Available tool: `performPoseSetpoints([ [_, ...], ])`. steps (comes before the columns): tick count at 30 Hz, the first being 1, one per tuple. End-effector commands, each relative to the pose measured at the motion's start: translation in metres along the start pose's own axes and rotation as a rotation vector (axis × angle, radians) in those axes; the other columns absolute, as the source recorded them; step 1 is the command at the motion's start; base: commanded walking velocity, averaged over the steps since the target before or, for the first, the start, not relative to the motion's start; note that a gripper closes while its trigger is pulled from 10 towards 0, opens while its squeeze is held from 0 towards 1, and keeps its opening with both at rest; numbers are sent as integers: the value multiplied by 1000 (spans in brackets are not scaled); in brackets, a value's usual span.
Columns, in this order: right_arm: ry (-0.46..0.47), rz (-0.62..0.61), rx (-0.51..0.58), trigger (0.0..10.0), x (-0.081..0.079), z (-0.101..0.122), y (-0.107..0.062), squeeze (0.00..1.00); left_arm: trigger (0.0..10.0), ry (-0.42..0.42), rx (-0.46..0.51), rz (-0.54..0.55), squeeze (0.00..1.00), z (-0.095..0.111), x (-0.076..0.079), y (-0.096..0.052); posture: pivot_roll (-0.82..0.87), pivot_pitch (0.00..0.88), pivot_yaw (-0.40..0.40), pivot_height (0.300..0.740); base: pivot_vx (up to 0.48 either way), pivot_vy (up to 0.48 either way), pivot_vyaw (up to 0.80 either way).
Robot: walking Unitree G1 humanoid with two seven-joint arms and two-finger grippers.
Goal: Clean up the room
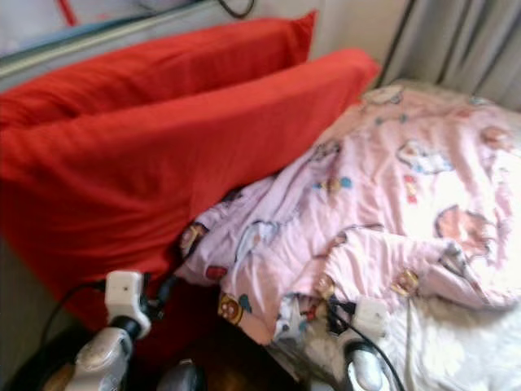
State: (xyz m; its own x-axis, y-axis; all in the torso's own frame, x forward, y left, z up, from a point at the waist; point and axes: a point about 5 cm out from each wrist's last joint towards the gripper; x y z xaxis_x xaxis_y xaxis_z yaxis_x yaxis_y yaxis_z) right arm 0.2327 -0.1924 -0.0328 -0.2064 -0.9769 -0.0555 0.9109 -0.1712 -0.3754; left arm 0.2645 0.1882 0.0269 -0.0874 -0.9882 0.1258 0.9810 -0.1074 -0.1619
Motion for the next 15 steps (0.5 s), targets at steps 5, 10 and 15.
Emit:
performPoseSetpoints([
  [5,4,-30,-29,10000,11,-7,-4,0,10000,-12,-25,-15,0,-7,6,-2,39,113,9,641,181,0,-235],
  [10,-46,-30,-76,10000,12,-13,-6,0,10000,-10,-23,-14,0,-6,6,-3,40,116,9,641,0,0,0],
  [15,-64,-33,-99,10000,17,-13,-5,0,10000,-5,-21,-15,0,-6,6,-3,44,119,12,641,0,0,0],
])
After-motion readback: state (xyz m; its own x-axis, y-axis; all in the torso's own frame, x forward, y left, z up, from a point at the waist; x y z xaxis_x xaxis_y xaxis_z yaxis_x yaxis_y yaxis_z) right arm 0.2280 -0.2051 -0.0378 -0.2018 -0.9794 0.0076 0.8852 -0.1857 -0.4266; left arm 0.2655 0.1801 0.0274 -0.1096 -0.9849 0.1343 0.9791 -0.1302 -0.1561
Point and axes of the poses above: a point about 5 cm out from each wrist's last joint towards the gripper, its own y axis pointing out of the wrist towards the gripper, its own z axis along the axis of the wrist's last joint, x = y × z, and after that the axes turned 4 degrees about -y, right-handed
